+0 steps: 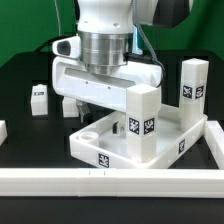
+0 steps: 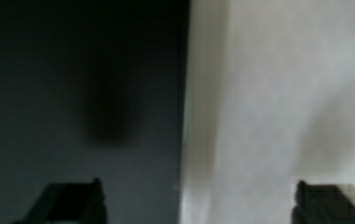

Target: Assemble desk

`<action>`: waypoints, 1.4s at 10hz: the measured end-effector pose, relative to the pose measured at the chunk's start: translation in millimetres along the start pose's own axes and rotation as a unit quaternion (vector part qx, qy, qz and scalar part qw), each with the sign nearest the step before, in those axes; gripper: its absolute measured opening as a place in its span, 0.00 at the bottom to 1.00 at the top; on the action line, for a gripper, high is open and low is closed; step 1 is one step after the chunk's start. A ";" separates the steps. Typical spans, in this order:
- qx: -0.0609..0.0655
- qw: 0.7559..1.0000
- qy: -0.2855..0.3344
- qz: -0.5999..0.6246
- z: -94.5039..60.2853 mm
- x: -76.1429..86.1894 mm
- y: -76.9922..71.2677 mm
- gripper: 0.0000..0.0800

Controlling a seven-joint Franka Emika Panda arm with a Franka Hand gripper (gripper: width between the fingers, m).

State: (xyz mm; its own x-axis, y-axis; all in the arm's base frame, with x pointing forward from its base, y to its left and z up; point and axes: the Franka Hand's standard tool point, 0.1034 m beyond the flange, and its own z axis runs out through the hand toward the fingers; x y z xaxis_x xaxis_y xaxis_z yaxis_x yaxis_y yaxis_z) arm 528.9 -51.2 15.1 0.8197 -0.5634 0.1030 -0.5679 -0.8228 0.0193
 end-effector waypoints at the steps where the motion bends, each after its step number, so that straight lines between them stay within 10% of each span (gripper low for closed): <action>1: 0.000 1.000 0.001 0.000 0.1 0.3 0.4 0.47; 2: 0.000 1.000 0.000 -0.001 0.2 -0.2 -0.3 0.23; 4: 0.001 1.000 0.002 -0.002 -0.3 0.6 -1.0 0.08; 14: 0.001 1.000 0.003 -0.019 -0.5 1.0 -1.2 0.08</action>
Offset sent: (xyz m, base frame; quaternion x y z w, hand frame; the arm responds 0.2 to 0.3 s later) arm 0.0000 0.0000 0.0000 0.0000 0.0000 0.0000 1.0000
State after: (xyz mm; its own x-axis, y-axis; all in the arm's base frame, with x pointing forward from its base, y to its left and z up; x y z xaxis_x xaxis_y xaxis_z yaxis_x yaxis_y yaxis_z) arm 530.4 -50.8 15.6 0.8398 -0.5321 0.1075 -0.5370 -0.8433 0.0210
